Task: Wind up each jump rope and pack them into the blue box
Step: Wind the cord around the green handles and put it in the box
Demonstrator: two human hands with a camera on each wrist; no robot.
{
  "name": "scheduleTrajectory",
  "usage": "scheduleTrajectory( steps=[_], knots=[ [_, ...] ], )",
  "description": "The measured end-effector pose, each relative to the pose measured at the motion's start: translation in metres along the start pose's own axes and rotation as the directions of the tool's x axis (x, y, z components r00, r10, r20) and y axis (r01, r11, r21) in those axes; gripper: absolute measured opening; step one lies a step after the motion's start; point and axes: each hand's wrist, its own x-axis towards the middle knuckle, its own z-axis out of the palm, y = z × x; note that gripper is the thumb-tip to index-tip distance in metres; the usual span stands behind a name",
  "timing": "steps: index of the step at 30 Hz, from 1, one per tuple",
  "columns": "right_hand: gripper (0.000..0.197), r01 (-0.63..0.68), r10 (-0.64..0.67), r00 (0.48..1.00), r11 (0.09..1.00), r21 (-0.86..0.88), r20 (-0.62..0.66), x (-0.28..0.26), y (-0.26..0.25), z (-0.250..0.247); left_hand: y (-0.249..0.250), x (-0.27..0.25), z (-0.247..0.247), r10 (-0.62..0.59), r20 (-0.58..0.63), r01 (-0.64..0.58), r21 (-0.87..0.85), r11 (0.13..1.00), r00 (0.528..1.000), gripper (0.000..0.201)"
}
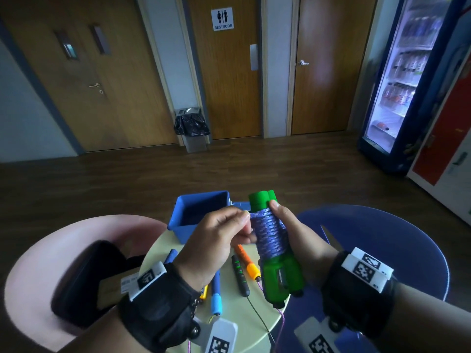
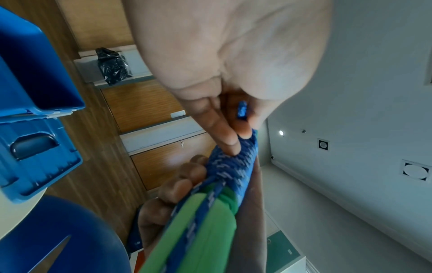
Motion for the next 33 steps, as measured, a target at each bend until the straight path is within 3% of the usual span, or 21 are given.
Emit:
scheduleTrajectory(
  steps=[5, 7, 8, 10, 12, 13, 17, 19, 22, 25, 30, 33],
  knots=[
    [0.053, 0.044, -0.052, 0.995, 0.995, 0.092, 0.085, -0.007, -0.005, 0.004, 0.004, 0.004, -0.003, 0.015, 0.089, -0.015, 0.005, 1.0, 0.996, 0.023],
    [0.053, 0.048, -0.062, 0.993, 0.99, 0.135, 0.105, -0.008, -0.007, 0.007, 0.006, 0.007, -0.005, 0.138, 0.11, -0.152, 0.124, 0.981, 0.984, 0.028],
    [0.054, 0.041, -0.058, 0.992, 0.988, 0.15, 0.109, -0.009, -0.008, 0.008, 0.007, 0.009, -0.007, 0.254, 0.128, -0.278, 0.242, 0.93, 0.959, 0.03],
    [0.055, 0.025, -0.045, 0.992, 0.986, 0.166, 0.12, -0.011, -0.009, 0.009, 0.012, 0.01, -0.009, 0.502, 0.203, -0.528, 0.515, 0.675, 0.841, 0.03],
    [0.058, 0.017, -0.041, 0.991, 0.984, 0.18, 0.13, -0.016, -0.01, 0.01, 0.018, 0.007, -0.01, 0.654, 0.275, -0.622, 0.683, 0.383, 0.705, 0.029],
    [0.059, 0.014, -0.04, 0.99, 0.983, 0.183, 0.137, -0.018, -0.011, 0.011, 0.02, 0.005, -0.01, 0.692, 0.292, -0.625, 0.724, 0.291, 0.66, 0.03],
    [0.059, 0.041, -0.067, 0.988, 0.983, 0.176, 0.14, -0.023, -0.013, 0.012, 0.027, -0.002, -0.012, 0.757, 0.3, -0.61, 0.776, 0.161, 0.581, 0.028],
    [0.062, 0.05, -0.075, 0.987, 0.983, 0.175, 0.139, -0.025, -0.016, 0.013, 0.029, -0.003, -0.013, 0.755, 0.283, -0.607, 0.773, 0.186, 0.592, 0.025],
    [0.057, 0.051, -0.076, 0.987, 0.983, 0.174, 0.143, -0.026, -0.021, 0.019, 0.031, -0.004, -0.015, 0.709, 0.204, -0.603, 0.707, 0.37, 0.675, 0.024],
    [0.059, 0.008, -0.043, 0.984, 0.98, 0.201, 0.173, -0.027, -0.021, 0.024, 0.029, -0.003, -0.015, 0.663, 0.17, -0.607, 0.609, 0.511, 0.729, 0.024],
    [0.066, -0.153, 0.075, 0.965, 0.939, 0.307, 0.25, -0.029, -0.014, 0.033, 0.017, -0.006, -0.013, 0.62, 0.124, -0.571, 0.558, 0.602, 0.775, 0.027],
    [0.066, -0.196, 0.144, 0.959, 0.958, 0.209, 0.242, -0.027, -0.017, 0.037, 0.01, -0.009, -0.01, 0.477, -0.011, -0.431, 0.411, 0.803, 0.879, 0.026]
  ],
)
